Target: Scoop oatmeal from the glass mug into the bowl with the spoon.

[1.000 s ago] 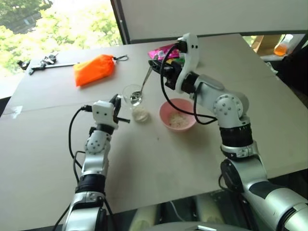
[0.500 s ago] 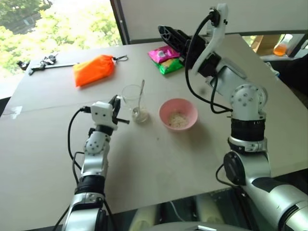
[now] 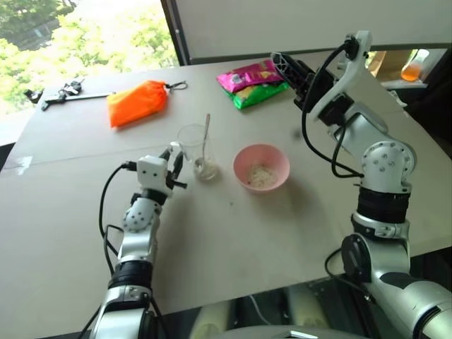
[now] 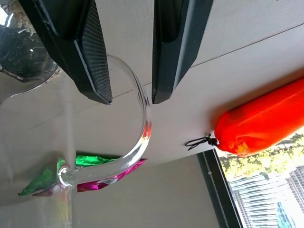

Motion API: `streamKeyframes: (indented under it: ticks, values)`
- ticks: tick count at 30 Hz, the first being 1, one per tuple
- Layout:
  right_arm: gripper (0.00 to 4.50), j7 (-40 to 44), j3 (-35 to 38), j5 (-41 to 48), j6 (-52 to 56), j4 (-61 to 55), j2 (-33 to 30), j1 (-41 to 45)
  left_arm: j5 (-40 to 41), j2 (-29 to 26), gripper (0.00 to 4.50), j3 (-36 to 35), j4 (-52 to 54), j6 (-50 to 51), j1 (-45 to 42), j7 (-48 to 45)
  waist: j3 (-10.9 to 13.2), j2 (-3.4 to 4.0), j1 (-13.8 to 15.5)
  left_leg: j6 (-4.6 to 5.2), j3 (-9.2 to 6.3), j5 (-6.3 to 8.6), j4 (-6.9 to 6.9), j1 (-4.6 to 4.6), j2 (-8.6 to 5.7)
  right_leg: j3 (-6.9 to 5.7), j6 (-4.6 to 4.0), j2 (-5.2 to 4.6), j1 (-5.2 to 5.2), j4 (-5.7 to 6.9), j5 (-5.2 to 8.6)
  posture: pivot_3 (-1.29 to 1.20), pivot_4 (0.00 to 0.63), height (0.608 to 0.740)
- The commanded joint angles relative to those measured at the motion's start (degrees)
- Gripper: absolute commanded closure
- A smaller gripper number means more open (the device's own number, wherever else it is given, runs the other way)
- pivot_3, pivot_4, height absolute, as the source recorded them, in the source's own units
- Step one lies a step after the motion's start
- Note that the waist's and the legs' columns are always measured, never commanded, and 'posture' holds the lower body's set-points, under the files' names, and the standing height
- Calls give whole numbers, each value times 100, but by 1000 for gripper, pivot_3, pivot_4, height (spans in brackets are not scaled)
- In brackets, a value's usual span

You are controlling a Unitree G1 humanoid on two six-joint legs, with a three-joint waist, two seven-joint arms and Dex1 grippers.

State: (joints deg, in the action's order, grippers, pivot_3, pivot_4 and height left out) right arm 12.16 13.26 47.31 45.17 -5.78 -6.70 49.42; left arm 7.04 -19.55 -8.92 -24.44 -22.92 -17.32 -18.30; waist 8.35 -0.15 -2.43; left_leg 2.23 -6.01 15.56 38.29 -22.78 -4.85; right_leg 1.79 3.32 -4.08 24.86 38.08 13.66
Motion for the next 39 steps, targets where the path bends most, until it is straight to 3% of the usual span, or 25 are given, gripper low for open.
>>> streamKeyframes:
  ticks: [1, 14, 17, 21, 24, 26, 32, 39]
  values:
    - [2195, 41, 16, 175, 19, -357, -75, -47, -1, -86, 3120, -124, 165, -19, 125, 56, 0, 0, -1, 0, 0, 0, 0, 0, 0, 0, 0, 0, 0, 0, 0, 0, 150, 740]
    - [2195, 518, 43, 1610, 584, -1516, -469, -1117, 488, -59, 3120, -561, 2318, 664, 1169, 206, 0, 0, 19, 2, -3, 1, -1, -2, 3, 16, 0, -2, -6, -8, 0, 0, 150, 740]
    - [2195, 786, 40, 1615, 651, -1870, -917, -1883, 494, -95, 3120, -586, 2940, 978, 1907, 134, -2, -4, 30, 2, -3, 1, -2, -1, 3, 16, 0, -1, -7, -9, 0, 0, 150, 740]
    - [2195, 1660, -223, 630, 9, -2191, -1793, -3395, 778, -171, 3120, -499, 3545, 1439, 3142, -317, -1, -3, 60, 11, -2, 8, -9, 0, 3, 21, 0, -2, -12, -26, 1, 0, 150, 740]
    - [2195, 2914, -936, -958, -1508, -2171, -2710, -4894, 1225, -361, 3120, -356, 4221, 1833, 4172, -934, 0, -3, 91, 28, 5, 18, -8, 1, 5, 21, 1, -2, -14, -30, 3, 0, 150, 740]
    - [2195, 3354, -1166, -1553, -2315, -1915, -2944, -5492, 1315, -433, 3120, -371, 4454, 1902, 4518, -1105, 1, 0, 150, 33, 7, 22, -8, 14, 7, 14, 2, -2, -25, -30, 3, 0, 150, 740]
    - [2195, 3692, -1089, -2010, -3353, -1136, -2768, -6081, 1049, -510, 3120, -442, 4722, 2039, 4984, -1141, 56, -16, 164, 14, 6, 43, -4, 127, 32, 1, 10, -6, -164, -55, 40, 0, 150, 740]
    - [2195, 3759, -984, -2063, -3648, -807, -2698, -6039, 591, -494, 3120, -305, 4802, 2052, 5065, -1039, 62, -23, 193, 38, 3, 31, -2, 101, 33, -14, 5, -3, -137, -60, 8, 0, 150, 740]
